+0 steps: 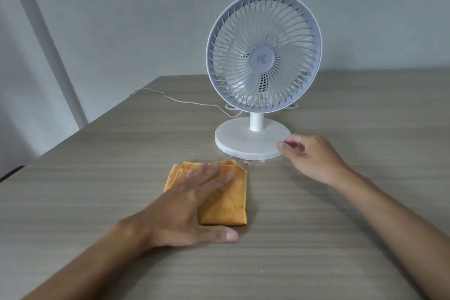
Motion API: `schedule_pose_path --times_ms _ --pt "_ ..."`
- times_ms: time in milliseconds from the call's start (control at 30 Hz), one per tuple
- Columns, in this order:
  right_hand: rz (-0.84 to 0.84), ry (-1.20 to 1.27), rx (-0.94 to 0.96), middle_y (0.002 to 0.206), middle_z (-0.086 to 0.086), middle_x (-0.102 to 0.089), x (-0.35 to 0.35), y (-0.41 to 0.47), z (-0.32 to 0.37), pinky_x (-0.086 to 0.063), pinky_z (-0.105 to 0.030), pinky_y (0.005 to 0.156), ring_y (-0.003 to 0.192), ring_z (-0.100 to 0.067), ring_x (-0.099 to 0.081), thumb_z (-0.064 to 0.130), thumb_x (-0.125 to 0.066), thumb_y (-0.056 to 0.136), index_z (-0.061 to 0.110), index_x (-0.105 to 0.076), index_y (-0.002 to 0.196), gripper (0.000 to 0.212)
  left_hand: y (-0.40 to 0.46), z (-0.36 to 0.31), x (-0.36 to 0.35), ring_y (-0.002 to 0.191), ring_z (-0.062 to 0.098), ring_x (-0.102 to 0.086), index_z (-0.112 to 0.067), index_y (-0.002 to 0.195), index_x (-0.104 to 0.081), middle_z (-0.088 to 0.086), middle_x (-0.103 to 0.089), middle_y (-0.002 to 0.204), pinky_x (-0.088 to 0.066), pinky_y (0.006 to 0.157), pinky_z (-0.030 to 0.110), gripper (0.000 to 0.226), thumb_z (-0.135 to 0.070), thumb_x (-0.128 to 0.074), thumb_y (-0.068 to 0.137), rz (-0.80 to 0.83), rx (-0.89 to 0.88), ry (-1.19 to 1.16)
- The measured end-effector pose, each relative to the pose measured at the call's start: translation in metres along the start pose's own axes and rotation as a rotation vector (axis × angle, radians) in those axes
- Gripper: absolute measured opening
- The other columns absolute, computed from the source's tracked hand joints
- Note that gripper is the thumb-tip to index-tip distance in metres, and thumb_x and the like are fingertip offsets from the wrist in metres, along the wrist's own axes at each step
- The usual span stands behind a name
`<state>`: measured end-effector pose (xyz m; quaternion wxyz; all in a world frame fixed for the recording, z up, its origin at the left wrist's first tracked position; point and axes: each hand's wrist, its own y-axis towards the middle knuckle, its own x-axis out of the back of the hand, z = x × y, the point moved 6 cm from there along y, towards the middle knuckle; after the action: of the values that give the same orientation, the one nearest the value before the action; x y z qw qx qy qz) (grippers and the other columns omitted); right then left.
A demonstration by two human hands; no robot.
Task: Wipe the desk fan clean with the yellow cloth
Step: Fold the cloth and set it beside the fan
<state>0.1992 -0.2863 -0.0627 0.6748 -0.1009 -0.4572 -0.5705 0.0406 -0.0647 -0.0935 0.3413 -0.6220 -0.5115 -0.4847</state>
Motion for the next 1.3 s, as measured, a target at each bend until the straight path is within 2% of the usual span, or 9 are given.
schedule_pose_path --times_ms 100,167,233,367,467,567,800,1033,1300 --pt "-0.009 0.014 -0.001 0.074 0.018 -0.064 -0.004 0.003 0.004 -0.037 0.0 0.06 0.076 -0.006 -0.061 0.041 -0.058 0.09 0.022 -0.071 0.088 0.023 -0.008 -0.01 0.015 0.133 -0.003 -0.047 -0.034 0.122 -0.067 -0.016 -0.056 0.142 -0.044 0.105 0.022 0.049 -0.064 -0.059 0.084 -0.245 -0.194 0.054" --pt "-0.021 0.002 0.016 0.075 0.02 -0.064 -0.007 0.004 0.008 -0.035 -0.002 0.059 0.079 -0.007 -0.061 0.04 -0.058 0.089 0.022 -0.07 0.089 0.022 -0.01 -0.015 0.02 0.098 0.009 -0.071 -0.025 0.098 -0.074 -0.01 -0.077 0.103 -0.056 0.074 0.027 0.033 -0.05 -0.052 0.094 -0.405 -0.195 0.125" --pt "-0.054 -0.019 0.035 0.082 0.018 -0.066 -0.008 0.006 0.009 -0.038 -0.016 0.062 0.082 -0.01 -0.061 0.04 -0.057 0.09 0.023 -0.069 0.092 0.021 -0.004 -0.002 0.033 0.063 0.018 -0.059 -0.021 0.083 -0.068 -0.002 -0.067 0.066 -0.04 0.055 0.026 0.028 -0.04 -0.052 0.097 -0.592 0.005 0.048" --pt "-0.064 -0.035 -0.023 0.11 0.004 -0.067 -0.011 0.019 -0.003 -0.041 -0.027 0.084 0.103 -0.019 -0.06 0.041 -0.053 0.092 0.02 -0.065 0.109 0.03 0.01 0.053 0.064 0.052 0.021 -0.043 -0.008 0.062 -0.056 0.0 -0.047 0.052 -0.024 0.049 0.039 0.045 -0.032 -0.049 0.1 -0.84 0.586 -0.312" --pt "0.031 -0.086 -0.072 0.12 -0.001 -0.063 -0.016 0.023 -0.013 -0.036 -0.027 0.091 0.12 -0.022 -0.052 0.047 -0.046 0.094 0.022 -0.055 0.128 0.043 0.022 0.074 0.075 0.055 0.029 -0.033 -0.012 0.049 -0.036 0.004 -0.034 0.049 -0.023 0.047 0.034 0.053 -0.026 -0.048 0.099 -0.989 0.772 -0.585" --pt "0.129 -0.114 -0.05 0.13 0.002 -0.06 -0.024 0.021 -0.016 -0.035 -0.026 0.096 0.122 -0.02 -0.052 0.046 -0.044 0.096 0.022 -0.053 0.133 0.045 0.036 0.07 0.074 0.075 0.042 -0.052 -0.009 0.058 -0.049 0.025 -0.061 0.071 -0.041 0.062 0.041 0.045 -0.026 -0.045 0.099 -1.103 0.82 -0.669" --pt "0.213 -0.198 0.091 0.134 0.008 -0.059 -0.023 0.022 -0.018 -0.03 -0.029 0.112 0.133 -0.013 -0.045 0.047 -0.059 0.088 0.021 -0.059 0.13 0.049 0.093 0.013 0.01 0.103 0.037 -0.062 0.0 0.1 -0.071 0.023 -0.07 0.105 -0.041 0.081 0.035 0.042 -0.026 -0.038 0.103 -0.798 0.817 -0.66" --pt "0.28 -0.329 0.207 0.138 0.009 -0.055 -0.013 0.032 -0.018 -0.031 -0.022 0.108 0.132 -0.008 -0.046 0.048 -0.067 0.083 0.033 -0.06 0.128 0.048 0.105 -0.025 -0.012 0.123 0.033 -0.053 -0.009 0.132 -0.05 0.013 -0.056 0.133 -0.037 0.099 0.04 0.037 -0.024 -0.027 0.107 -0.447 0.684 -0.029" --pt "0.344 -0.268 0.195 0.133 0.01 -0.058 -0.01 0.036 -0.016 -0.031 -0.01 0.1 0.123 0.0 -0.052 0.034 -0.067 0.087 0.03 -0.062 0.124 0.038 0.103 -0.054 -0.03 0.125 0.027 -0.051 -0.01 0.129 -0.051 0.011 -0.055 0.134 -0.038 0.1 0.037 0.036 -0.024 -0.026 0.107 -0.32 0.582 0.221"
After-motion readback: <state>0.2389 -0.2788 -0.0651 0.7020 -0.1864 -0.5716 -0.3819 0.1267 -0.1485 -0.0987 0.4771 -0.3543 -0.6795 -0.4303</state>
